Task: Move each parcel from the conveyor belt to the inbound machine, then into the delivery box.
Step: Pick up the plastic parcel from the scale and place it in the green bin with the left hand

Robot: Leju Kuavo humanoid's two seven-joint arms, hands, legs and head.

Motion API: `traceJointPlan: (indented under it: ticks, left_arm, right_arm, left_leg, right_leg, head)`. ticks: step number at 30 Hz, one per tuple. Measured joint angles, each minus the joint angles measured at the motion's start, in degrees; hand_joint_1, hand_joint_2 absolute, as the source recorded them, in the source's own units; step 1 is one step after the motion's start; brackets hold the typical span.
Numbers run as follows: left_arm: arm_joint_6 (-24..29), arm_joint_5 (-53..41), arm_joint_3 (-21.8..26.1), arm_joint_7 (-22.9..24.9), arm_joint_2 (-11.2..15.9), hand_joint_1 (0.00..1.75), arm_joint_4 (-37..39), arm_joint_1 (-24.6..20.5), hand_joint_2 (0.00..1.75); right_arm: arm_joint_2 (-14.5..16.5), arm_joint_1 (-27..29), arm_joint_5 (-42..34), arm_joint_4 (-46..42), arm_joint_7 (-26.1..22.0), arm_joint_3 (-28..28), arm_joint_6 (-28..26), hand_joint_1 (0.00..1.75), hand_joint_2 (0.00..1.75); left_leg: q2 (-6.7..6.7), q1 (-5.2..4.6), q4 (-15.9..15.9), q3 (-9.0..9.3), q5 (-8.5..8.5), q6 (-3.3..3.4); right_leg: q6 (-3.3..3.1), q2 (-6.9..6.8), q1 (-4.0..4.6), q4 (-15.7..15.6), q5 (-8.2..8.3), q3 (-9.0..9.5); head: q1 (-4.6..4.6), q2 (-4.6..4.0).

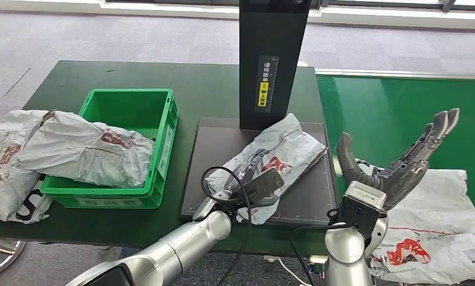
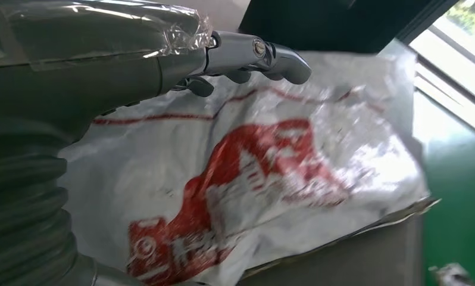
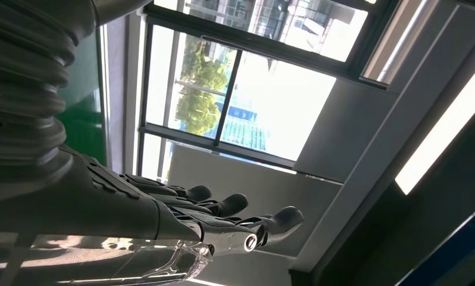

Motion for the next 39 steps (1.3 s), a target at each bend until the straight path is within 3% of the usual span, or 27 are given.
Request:
traceJointPlan:
  ticks: [8, 12, 21, 39]
  left_arm:
    - [0.2, -1.0, -8.1, 4.0, 0.0, 0.00, 1.9, 0.0, 1.75]
    - [-0.6, -2.2, -11.4, 6.4, 0.1, 1.71, 2.7, 0.0, 1.75]
    - [-3.2, -5.7, -17.8, 9.3, 0.1, 1.75, 3.9, -1.6, 1.75]
    - [-2.4, -6.4, -18.9, 9.5, 0.1, 1.75, 5.1, -2.4, 1.75]
  right_arm:
    - [0.0, 0.0, 0.1, -0.3, 0.0, 0.2, 0.0, 0.00, 1.75]
    - [0.0, 0.1, 0.2, -0.5, 0.0, 0.2, 0.0, 0.00, 1.75]
    - [-0.1, 0.1, -0.3, -0.5, 0.0, 0.2, 0.0, 0.00, 1.75]
    - [-0.1, 0.1, -0.3, -0.5, 0.0, 0.2, 0.0, 0.00, 1.75]
  left_leg:
    - [-0.01, 0.00, 0.0, 0.00, 0.00, 0.00]
    - [-0.01, 0.00, 0.0, 0.00, 0.00, 0.00]
    - [-0.09, 0.00, 0.0, 0.09, 0.00, 0.00]
    - [-0.06, 0.01, 0.0, 0.20, 0.00, 0.00]
  right_leg:
    - [0.00, -0.01, 0.00, 0.0, 0.00, 0.00]
    - [0.00, -0.01, 0.00, 0.0, 0.00, 0.01]
    - [0.01, -0.08, 0.00, 0.0, -0.02, 0.15]
    - [0.01, -0.06, 0.01, 0.0, -0.02, 0.23]
  head:
    - [0.01, 0.00]
    - [0.01, 0.00]
    - [0.01, 0.00]
    - [0.01, 0.00]
